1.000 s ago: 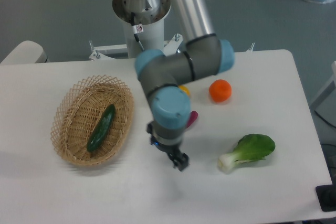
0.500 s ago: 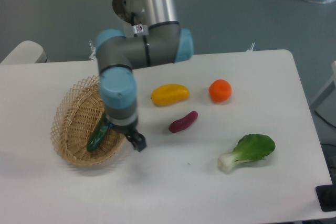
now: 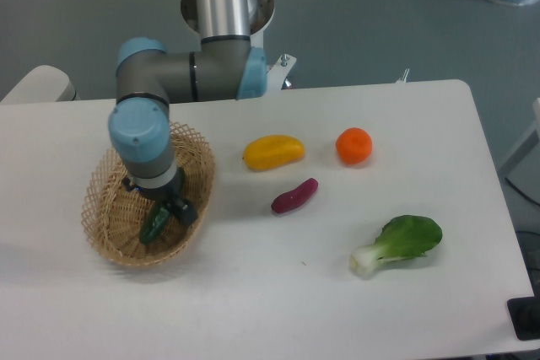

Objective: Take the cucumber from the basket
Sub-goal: 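Close the gripper around the green cucumber inside the basket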

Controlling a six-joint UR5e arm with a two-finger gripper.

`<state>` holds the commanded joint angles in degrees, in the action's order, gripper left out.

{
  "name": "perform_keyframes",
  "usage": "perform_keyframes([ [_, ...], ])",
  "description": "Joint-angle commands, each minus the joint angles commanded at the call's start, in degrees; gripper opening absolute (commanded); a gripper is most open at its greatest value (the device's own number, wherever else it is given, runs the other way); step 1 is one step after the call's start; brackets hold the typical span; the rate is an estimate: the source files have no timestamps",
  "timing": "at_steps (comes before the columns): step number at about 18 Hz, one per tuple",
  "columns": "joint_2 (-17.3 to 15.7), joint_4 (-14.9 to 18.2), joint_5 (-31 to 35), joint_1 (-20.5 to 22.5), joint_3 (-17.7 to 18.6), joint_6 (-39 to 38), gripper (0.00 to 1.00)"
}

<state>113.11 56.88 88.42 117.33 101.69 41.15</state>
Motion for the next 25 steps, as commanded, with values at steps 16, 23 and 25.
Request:
perform_keyframes([
  [16,1.9,-3.7,0.5,-1.2,0.8,-7.0,0.13],
  [23,-0.9,-2.9,0.0,0.3,0.1,-7.0,0.03],
  [25,-1.7,-2.9,-0.1,1.0,-0.2,-6.8,0.03],
])
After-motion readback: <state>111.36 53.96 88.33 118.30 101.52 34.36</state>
